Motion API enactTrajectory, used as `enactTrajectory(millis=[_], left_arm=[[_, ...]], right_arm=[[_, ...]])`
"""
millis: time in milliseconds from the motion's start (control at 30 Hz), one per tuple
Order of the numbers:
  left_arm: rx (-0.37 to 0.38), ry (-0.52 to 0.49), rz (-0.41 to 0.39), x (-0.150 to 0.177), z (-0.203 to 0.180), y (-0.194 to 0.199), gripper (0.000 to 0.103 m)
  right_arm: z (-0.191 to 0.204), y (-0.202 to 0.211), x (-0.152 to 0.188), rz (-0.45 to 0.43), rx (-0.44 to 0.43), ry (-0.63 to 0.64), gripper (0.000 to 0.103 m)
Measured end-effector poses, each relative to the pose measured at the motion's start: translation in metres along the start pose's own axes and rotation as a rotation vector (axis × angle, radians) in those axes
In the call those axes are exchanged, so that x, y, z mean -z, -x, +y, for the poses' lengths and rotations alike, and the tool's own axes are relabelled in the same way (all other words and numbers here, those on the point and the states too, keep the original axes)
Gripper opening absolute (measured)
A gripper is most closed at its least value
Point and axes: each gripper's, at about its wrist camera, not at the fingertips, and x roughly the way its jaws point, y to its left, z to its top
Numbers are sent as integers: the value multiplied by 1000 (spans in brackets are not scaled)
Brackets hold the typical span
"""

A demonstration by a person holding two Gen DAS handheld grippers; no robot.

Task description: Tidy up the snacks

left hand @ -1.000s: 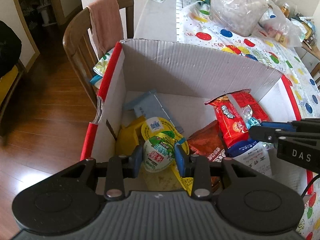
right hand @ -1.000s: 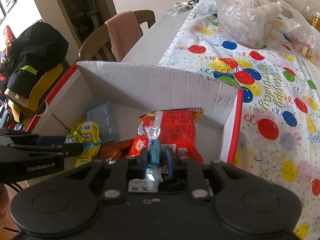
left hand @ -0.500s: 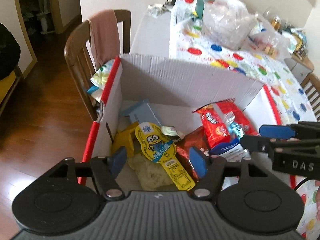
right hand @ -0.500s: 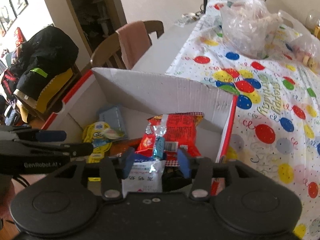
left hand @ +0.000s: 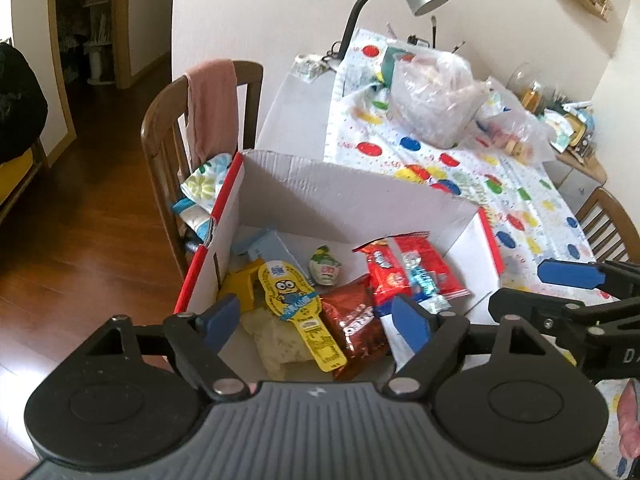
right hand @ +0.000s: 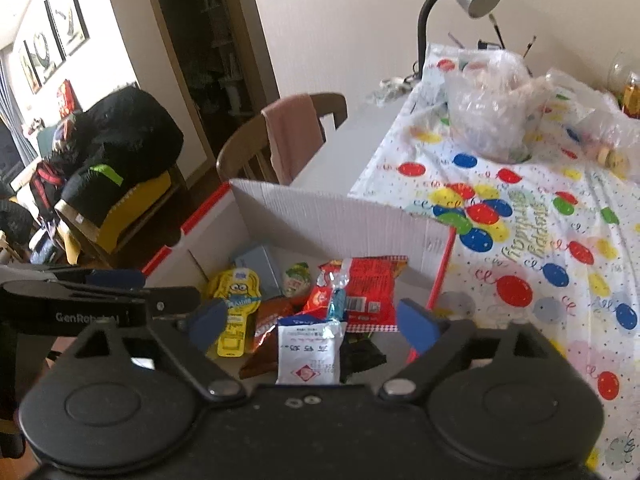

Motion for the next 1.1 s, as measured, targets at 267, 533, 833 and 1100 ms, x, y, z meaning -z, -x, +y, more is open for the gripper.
enactTrajectory(millis=[267,533,833,1100], left_arm=[[10,-19,-45,4,-13,21,98],[7,-29,-50,9,-23,26,101],[-19,-25,-44,15,-29,29,101],[-47,-47,-62,17,-38,34,101]], right_arm=[[-1,19,10,-42,19,17,103],[-5,31,19,-66,24,-4,103],[-5,40,27,-71,41,14,103],[-7,42,33,-73,19,5,103]])
